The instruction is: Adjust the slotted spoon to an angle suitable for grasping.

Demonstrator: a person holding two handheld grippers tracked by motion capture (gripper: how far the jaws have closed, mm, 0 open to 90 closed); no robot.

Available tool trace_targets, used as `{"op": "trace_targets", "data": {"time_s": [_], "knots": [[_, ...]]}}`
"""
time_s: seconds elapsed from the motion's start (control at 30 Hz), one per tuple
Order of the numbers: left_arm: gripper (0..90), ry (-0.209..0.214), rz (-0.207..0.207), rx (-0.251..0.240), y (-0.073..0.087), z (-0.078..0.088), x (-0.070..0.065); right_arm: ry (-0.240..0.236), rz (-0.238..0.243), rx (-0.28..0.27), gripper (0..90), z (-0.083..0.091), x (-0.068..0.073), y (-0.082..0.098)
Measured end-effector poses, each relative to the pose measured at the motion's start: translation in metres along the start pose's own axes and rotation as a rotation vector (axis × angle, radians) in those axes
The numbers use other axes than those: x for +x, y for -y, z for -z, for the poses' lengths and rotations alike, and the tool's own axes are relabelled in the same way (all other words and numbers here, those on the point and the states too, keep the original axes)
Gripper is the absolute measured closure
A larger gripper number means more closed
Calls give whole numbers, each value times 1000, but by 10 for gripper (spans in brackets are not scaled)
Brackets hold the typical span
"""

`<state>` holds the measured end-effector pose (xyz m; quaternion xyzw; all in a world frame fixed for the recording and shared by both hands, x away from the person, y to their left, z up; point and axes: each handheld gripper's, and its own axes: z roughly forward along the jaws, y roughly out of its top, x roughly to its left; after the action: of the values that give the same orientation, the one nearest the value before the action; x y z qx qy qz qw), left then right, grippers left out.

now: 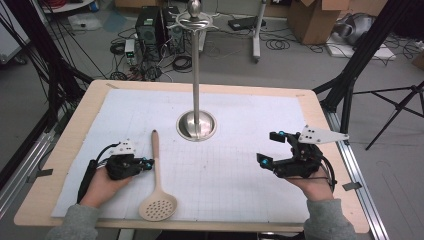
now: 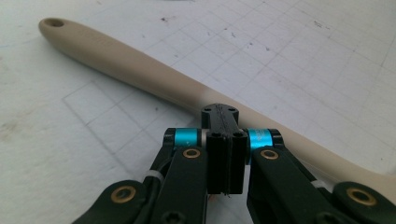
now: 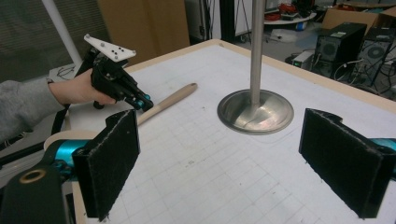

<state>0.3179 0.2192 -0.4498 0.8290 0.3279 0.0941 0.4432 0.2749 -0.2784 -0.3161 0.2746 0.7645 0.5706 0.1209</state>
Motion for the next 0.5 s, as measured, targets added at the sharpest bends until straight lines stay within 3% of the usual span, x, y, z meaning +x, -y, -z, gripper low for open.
{"op": "trace_targets", "data": {"time_s": [0.27, 0.5], "knots": [[895, -1, -24, 14, -8, -12, -8, 10, -5, 5, 112, 4, -1, 3], [894, 4, -9, 10, -9, -11, -8, 4, -7, -3, 112, 8, 1, 2]]}}
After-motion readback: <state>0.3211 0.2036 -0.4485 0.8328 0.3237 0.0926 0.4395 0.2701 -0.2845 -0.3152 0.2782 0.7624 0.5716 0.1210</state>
